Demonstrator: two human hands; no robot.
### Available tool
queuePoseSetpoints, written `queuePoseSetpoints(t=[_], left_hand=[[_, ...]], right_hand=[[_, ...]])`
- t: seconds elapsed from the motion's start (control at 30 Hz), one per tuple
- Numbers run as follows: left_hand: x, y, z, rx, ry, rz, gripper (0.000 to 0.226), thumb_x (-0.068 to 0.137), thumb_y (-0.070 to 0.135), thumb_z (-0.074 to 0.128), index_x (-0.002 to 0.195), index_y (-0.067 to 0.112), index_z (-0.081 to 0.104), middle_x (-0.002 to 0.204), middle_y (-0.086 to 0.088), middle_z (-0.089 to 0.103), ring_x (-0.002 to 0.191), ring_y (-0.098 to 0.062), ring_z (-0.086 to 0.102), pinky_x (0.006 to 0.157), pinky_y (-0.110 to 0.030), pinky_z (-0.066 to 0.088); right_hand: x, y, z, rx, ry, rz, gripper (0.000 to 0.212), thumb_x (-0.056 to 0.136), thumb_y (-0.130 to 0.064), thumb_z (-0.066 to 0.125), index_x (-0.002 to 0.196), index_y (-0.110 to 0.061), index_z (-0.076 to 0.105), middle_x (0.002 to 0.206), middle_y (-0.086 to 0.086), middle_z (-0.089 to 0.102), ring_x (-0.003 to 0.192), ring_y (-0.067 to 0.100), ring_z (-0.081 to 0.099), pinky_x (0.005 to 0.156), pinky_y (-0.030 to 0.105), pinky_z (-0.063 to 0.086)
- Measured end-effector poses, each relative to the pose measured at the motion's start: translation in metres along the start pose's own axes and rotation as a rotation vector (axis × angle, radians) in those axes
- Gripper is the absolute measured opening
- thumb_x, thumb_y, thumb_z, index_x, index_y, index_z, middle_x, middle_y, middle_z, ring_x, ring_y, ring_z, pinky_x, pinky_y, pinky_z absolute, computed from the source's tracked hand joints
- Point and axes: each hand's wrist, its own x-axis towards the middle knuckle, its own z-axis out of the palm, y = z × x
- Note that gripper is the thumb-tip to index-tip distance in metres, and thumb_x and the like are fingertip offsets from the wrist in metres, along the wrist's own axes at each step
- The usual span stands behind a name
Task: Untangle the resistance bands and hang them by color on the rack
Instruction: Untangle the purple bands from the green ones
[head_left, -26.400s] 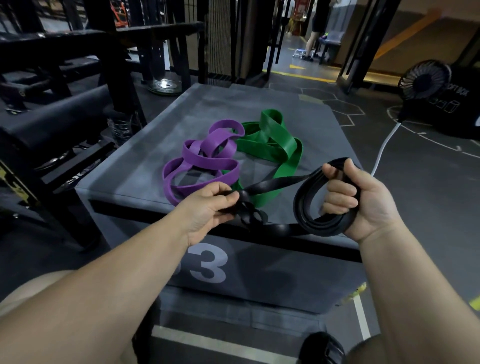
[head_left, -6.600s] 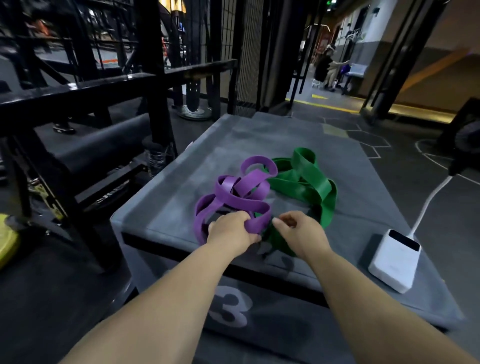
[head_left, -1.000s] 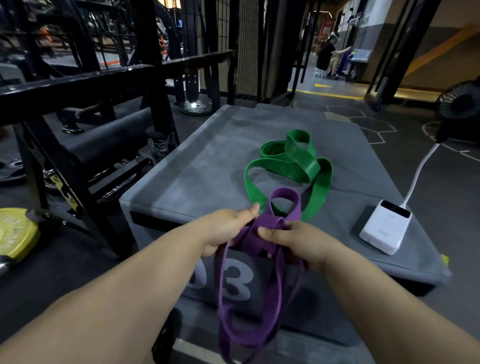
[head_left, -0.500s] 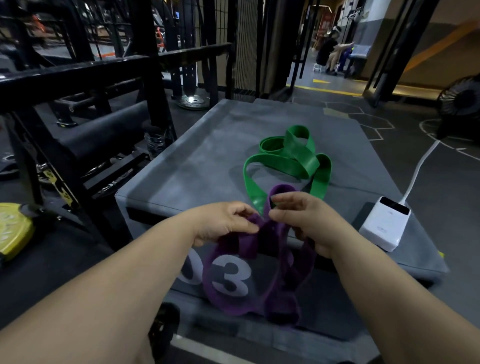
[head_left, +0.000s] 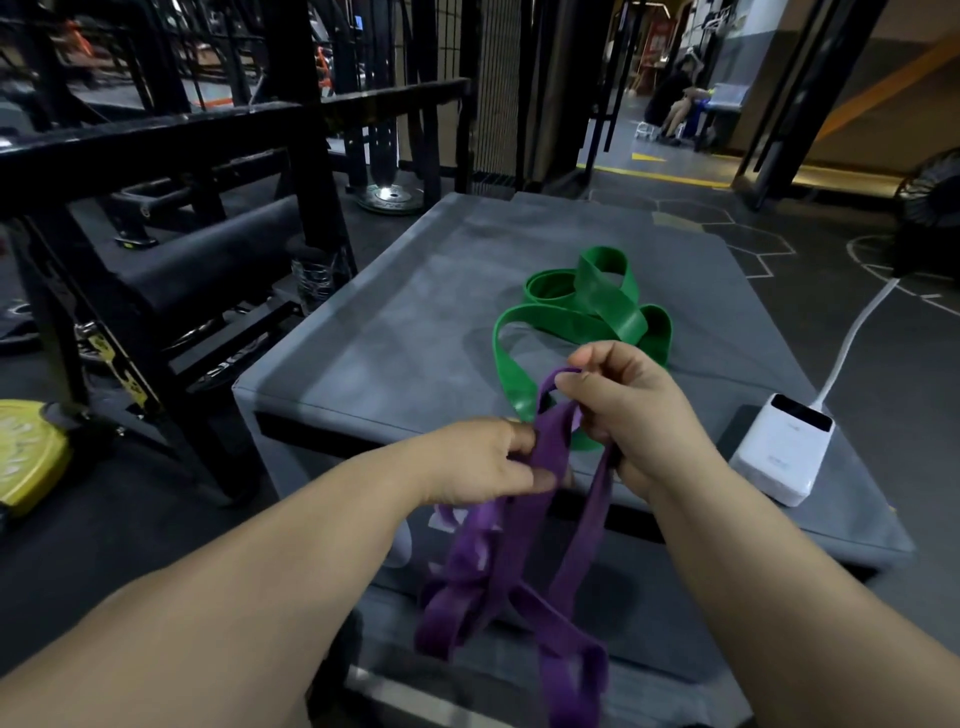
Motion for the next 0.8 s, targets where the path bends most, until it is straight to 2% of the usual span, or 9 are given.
queuePoseSetpoints(t=[0.07,0.17,0.27,0.33,0.4,0.47,0.57,0.67,0.8], left_hand=[[0.000,0.000,0.001,-0.200,0.034,0.016,0.018,0.088,0.036,0.059,0.103,0.028,0.066,0.107,0.000,0.071,0.103,-0.017,0.065,0.096,-0.034,0.049],[-0.001,0.001,-0.004,-0.511,0.151,0.044,0.013,0.098,0.012,0.049,0.104,0.016,0.060,0.088,-0.002,0.068,0.075,-0.004,0.066,0.070,-0.017,0.050],[-0.002,0.004,-0.013,-0.532,0.278,0.114,0.017,0.098,0.004,0.045,0.106,0.010,0.059,0.078,-0.002,0.064,0.065,-0.005,0.058,0.064,-0.020,0.046],[-0.001,0.005,-0.017,-0.537,0.303,0.125,0.016,0.096,0.003,0.047,0.106,0.014,0.053,0.076,-0.001,0.062,0.065,-0.009,0.054,0.064,-0.024,0.044],[0.000,0.003,-0.017,-0.523,0.283,0.110,0.012,0.096,0.005,0.048,0.104,0.014,0.049,0.073,0.001,0.061,0.060,-0.011,0.050,0.060,-0.027,0.042],[0.001,0.002,-0.013,-0.531,0.252,0.122,0.007,0.097,0.012,0.052,0.102,0.011,0.048,0.072,0.002,0.063,0.059,-0.011,0.049,0.060,-0.028,0.041],[0.003,-0.001,-0.004,-0.543,0.218,0.147,0.020,0.096,0.020,0.055,0.103,0.001,0.052,0.079,-0.004,0.065,0.073,-0.017,0.053,0.071,-0.032,0.042],[0.002,0.001,0.001,-0.622,0.154,0.161,0.038,0.094,0.032,0.055,0.101,-0.006,0.056,0.083,-0.010,0.063,0.078,-0.018,0.057,0.081,-0.035,0.045],[-0.002,0.003,-0.001,-0.617,0.051,0.112,0.021,0.100,0.028,0.049,0.095,0.010,0.057,0.071,-0.003,0.062,0.066,-0.013,0.057,0.069,-0.023,0.048]], right_hand=[[-0.004,-0.005,0.002,0.006,-0.016,0.043,0.019,0.090,0.005,0.058,0.083,-0.011,0.053,0.060,0.002,0.046,0.034,0.002,0.037,0.035,0.014,0.030],[-0.013,-0.016,0.001,0.074,-0.130,0.283,0.009,0.093,-0.004,0.056,0.085,-0.004,0.055,0.046,0.000,0.055,0.031,0.006,0.048,0.033,0.013,0.037],[-0.018,-0.016,-0.002,-0.008,-0.327,0.506,0.016,0.085,-0.016,0.061,0.081,-0.001,0.064,0.058,0.004,0.064,0.040,0.006,0.058,0.038,0.014,0.042],[-0.017,-0.011,-0.006,-0.152,-0.472,0.556,0.030,0.076,-0.030,0.062,0.078,-0.001,0.066,0.056,0.002,0.061,0.041,0.005,0.055,0.040,0.014,0.042],[-0.013,-0.009,-0.012,-0.171,-0.585,0.506,0.039,0.078,-0.041,0.067,0.072,-0.003,0.072,0.051,0.002,0.055,0.041,0.006,0.048,0.041,0.014,0.039],[-0.009,-0.007,-0.019,-0.026,-0.651,0.399,0.041,0.070,-0.049,0.077,0.067,-0.008,0.074,0.047,0.002,0.050,0.043,0.010,0.043,0.043,0.017,0.036],[-0.005,-0.003,-0.020,0.210,-0.678,0.281,0.043,0.066,-0.052,0.081,0.063,-0.011,0.068,0.046,0.000,0.044,0.050,0.014,0.038,0.049,0.022,0.034],[-0.004,-0.002,-0.017,0.293,-0.720,0.142,0.042,0.080,-0.049,0.068,0.060,-0.013,0.062,0.052,0.005,0.047,0.058,0.020,0.048,0.064,0.028,0.046],[-0.001,-0.015,-0.019,0.461,-0.726,0.069,0.034,0.086,-0.042,0.062,0.070,-0.013,0.061,0.060,-0.001,0.057,0.061,0.017,0.059,0.067,0.032,0.054]])
